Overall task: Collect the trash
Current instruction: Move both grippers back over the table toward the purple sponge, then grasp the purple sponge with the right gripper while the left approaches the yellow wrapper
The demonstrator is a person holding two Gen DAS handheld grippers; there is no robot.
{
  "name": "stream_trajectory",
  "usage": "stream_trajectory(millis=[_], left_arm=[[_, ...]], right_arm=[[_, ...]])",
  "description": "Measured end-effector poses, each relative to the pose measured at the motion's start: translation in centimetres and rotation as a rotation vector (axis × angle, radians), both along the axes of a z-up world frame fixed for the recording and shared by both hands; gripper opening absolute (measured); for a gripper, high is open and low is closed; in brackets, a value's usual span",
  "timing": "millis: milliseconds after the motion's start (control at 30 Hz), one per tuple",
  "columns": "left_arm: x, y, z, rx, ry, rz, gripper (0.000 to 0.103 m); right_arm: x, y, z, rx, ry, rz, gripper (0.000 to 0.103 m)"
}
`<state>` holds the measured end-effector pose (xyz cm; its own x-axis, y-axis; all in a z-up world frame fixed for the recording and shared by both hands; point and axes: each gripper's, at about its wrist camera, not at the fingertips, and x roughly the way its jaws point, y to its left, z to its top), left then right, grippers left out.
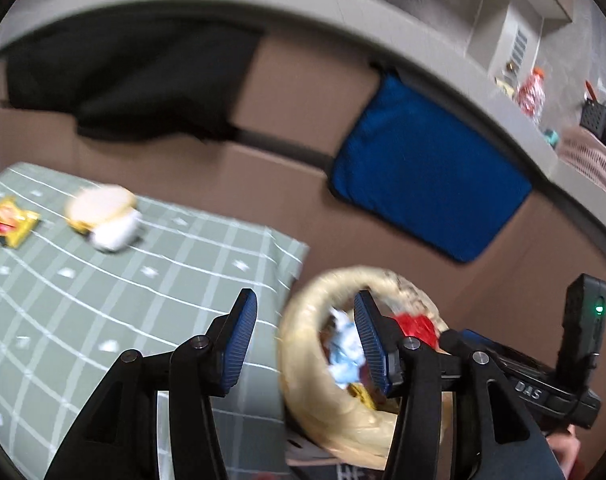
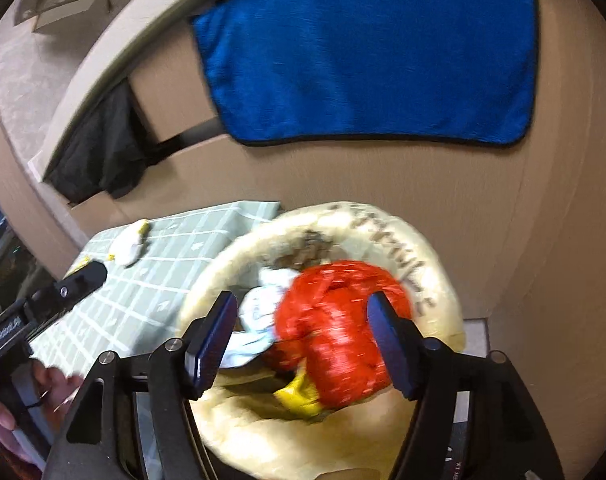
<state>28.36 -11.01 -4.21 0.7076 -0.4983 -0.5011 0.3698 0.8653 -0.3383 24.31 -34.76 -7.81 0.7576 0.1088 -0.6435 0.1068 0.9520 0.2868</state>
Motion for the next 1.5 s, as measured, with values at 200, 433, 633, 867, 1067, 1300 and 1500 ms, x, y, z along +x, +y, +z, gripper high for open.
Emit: stream_trajectory(millis=[200,433,633,867,1067,1300,1500], left_arm=[[-3.4,3.8,2.4,0.121,-0.128,0.074,0.051],[-4.5,12.9,6.2,0.148,-0.205,0.233,0.051],[-3.6,25.4,6.9,0.025,-0.181,0.567,0.051],[-3.1,35.3,3.1,-0.08,-0.089,0.81,0.051],[-3.0,39.6,-1.1,-0.136,0.006,0.898,0.051],[-3.0,42.2,-4.4,-0.181,0.064,0.937,0.051],[-3.6,43.9,-5.3,-0.223,0.062,0.974,0.051]], right_arm=[[-1.3,5.1,4.0,-0.124,-0.104,0.071,0.063],[0.0,12.5,9.2,-0.139,-0.214,0.204,0.063],[3.4,21.7,11.4,-0.144,-0.278,0.374,0.063],[9.3,32.5,9.2,-0.135,-0.228,0.593,0.063],[14.4,42.8,3.9,-0.156,-0.098,0.867,0.063],[16.7,52.7,-1.5,-0.284,-0.049,1.123,0.064],[18.2,57.2,-3.9,-0.372,-0.05,1.23,0.066]])
